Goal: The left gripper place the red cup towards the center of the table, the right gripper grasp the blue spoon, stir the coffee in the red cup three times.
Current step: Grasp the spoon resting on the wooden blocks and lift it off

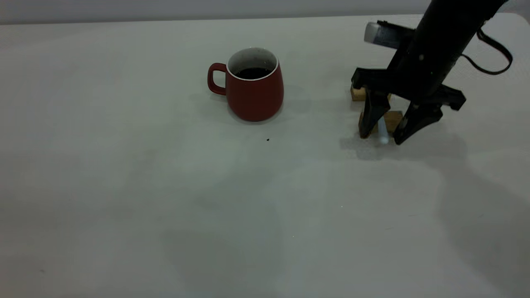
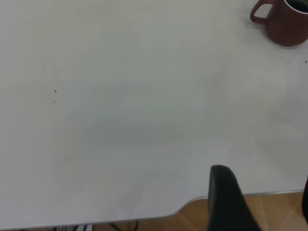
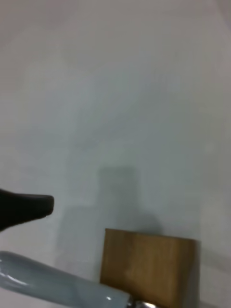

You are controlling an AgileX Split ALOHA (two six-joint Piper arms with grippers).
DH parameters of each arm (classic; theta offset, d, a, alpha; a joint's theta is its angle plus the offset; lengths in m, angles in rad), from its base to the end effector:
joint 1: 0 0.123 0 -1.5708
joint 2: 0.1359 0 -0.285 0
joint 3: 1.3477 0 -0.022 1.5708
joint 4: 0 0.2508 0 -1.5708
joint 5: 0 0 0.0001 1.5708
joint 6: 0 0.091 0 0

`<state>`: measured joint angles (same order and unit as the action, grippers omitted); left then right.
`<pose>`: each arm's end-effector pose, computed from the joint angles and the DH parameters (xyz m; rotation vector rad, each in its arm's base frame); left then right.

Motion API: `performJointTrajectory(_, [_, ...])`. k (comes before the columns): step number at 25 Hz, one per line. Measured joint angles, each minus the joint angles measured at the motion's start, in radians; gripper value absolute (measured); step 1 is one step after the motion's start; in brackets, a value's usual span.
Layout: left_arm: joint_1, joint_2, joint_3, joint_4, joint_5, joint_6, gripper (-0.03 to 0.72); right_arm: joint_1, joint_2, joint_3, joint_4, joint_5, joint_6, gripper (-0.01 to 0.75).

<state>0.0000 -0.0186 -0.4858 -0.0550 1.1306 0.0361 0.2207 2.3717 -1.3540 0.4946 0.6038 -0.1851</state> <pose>-0.0092 -0.0045 0.2678 0.0431 2.1084 -0.0449 0.3901 0.1127 0.0166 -0.0015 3.0793 0.4447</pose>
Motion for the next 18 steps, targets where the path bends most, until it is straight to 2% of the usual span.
performJointTrajectory(4, [0.0,0.0,0.0,0.0,0.0,0.0,0.449,0.0,0.002,-0.001,-0.001,-0.039,0.0,0.557])
performJointTrajectory(18, [0.0,0.0,0.0,0.0,0.0,0.0,0.449,0.0,0.064,-0.005,-0.001,-0.059,0.009,0.554])
